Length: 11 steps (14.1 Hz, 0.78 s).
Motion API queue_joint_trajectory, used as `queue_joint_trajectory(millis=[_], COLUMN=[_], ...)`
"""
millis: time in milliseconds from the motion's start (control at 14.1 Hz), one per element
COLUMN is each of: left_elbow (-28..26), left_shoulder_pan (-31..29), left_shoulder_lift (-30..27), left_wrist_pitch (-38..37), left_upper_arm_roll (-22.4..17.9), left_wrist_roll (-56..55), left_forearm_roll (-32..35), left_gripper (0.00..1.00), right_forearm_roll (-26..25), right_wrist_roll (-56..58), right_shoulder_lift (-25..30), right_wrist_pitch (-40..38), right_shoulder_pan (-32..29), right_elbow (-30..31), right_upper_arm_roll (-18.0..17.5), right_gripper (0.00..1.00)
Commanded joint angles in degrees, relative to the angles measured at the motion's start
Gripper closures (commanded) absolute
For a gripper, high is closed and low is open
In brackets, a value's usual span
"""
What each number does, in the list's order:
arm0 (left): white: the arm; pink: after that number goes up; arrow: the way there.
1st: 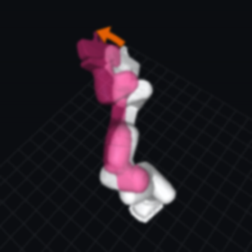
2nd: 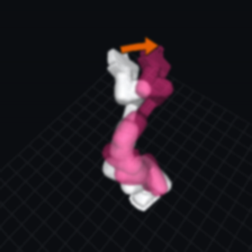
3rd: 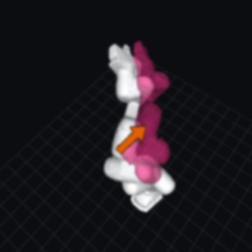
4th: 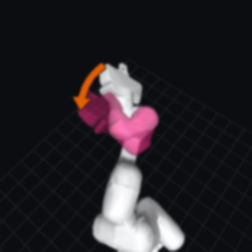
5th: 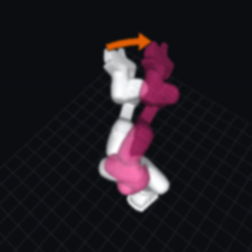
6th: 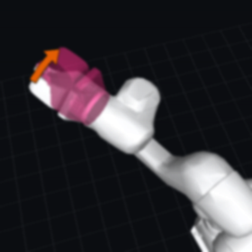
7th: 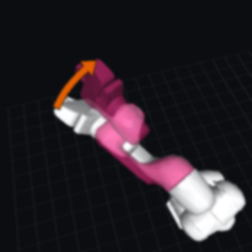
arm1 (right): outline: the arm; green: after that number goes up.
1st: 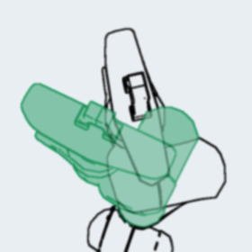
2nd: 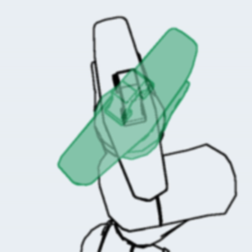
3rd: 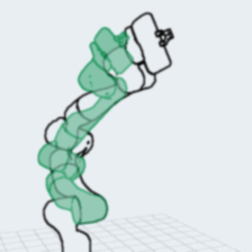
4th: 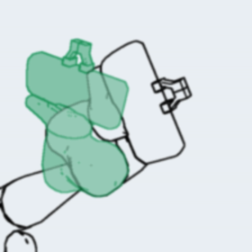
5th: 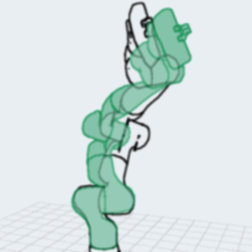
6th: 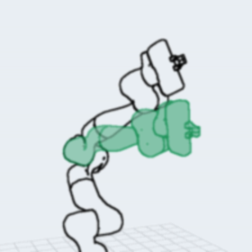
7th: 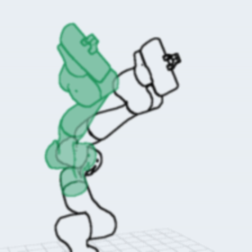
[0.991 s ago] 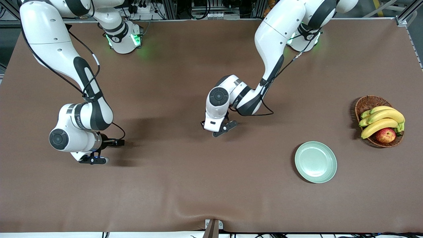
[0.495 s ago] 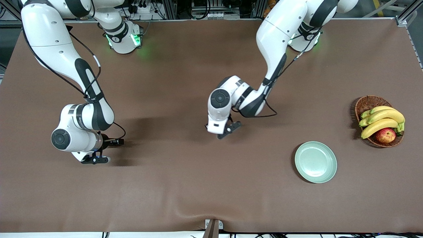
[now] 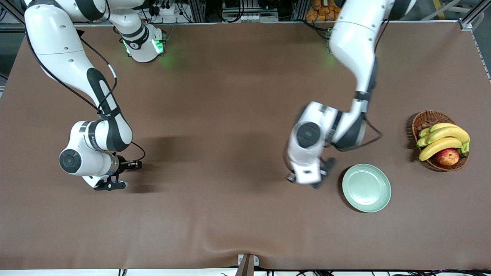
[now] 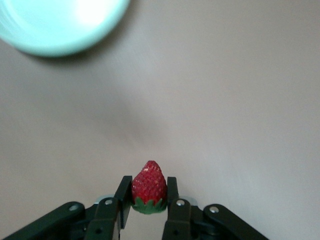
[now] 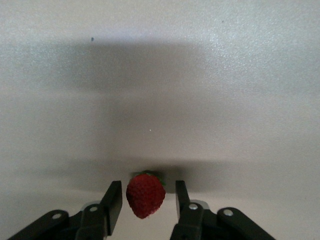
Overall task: Collect all strawberries into plate
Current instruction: 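Lower the strawberry onto the green plate and open the left gripper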
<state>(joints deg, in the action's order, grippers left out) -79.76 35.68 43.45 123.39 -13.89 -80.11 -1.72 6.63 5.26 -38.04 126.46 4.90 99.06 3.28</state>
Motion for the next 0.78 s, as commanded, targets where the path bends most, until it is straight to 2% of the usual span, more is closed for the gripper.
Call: queue_joint_trajectory(millis=[0, 283, 354, 708], left_elbow=[-0.57, -0.74, -1.09, -2.85], left_shoulder_pan=[-6.64, -14.48, -15.71, -18.71], left_shoulder_lift=[-0.21, -0.04, 0.14, 0.23], left_wrist_pitch=[-0.61, -0.61, -0.61, -0.61], left_upper_arm_roll=[-1.13, -0.96, -0.87, -0.52], left_wrist_roll=[-0.58, 1.88, 3.63, 9.35], left_forearm_roll=[1.45, 2.60, 2.60, 1.72], left_gripper=[1.00, 1.00, 1.00, 1.00], right_forearm_roll=[-0.83, -0.40, -0.22, 0.31], right_wrist_roll=[0.89, 0.80, 0.63, -0.07], right_shoulder_lift=[0.51, 0.77, 1.04, 2.36], right_wrist_pitch=[0.63, 0.81, 0.89, 0.19], right_shoulder_pan=[-0.95, -1.12, -1.39, 1.06], right_elbow=[1.23, 0.97, 0.44, -6.67], right_upper_arm_roll=[-0.73, -0.73, -0.73, -2.13], right_gripper=[0.61, 0.89, 0.92, 0.97])
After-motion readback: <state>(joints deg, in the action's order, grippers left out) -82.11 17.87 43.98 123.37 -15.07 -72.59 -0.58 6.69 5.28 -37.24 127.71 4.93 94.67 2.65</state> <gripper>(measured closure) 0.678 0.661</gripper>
